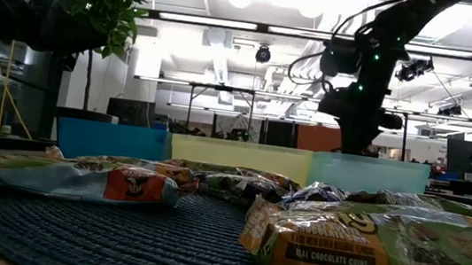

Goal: Pick and place Granola Bars by type
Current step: Put the red granola bar into the green bin

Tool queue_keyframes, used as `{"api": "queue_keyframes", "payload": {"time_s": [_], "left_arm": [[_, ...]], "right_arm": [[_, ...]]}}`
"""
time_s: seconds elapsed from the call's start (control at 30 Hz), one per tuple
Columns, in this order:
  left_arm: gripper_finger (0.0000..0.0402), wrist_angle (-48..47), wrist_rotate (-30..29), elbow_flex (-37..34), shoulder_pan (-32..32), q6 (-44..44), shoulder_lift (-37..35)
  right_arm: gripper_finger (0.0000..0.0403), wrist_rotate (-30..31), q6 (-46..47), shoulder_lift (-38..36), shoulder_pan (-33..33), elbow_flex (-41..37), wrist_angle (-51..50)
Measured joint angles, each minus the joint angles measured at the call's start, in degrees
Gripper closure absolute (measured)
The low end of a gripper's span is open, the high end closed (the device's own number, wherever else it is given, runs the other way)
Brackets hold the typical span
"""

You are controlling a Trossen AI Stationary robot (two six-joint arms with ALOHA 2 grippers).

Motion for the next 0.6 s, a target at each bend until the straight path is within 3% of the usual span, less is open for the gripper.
{"api": "queue_keyframes", "payload": {"time_s": [0.3,0.6], "left_arm": [[0.0394,0.0,0.0,0.0,0.0,0.0,-0.02],[0.0394,0.0,0.0,0.0,0.0,-0.02,0.0]], "right_arm": [[0.0322,-0.82,-3.13,-0.14,1.75,1.39,0.24],[0.0321,-9.86,-11.87,-5.35,6.11,1.39,5.3]]}}
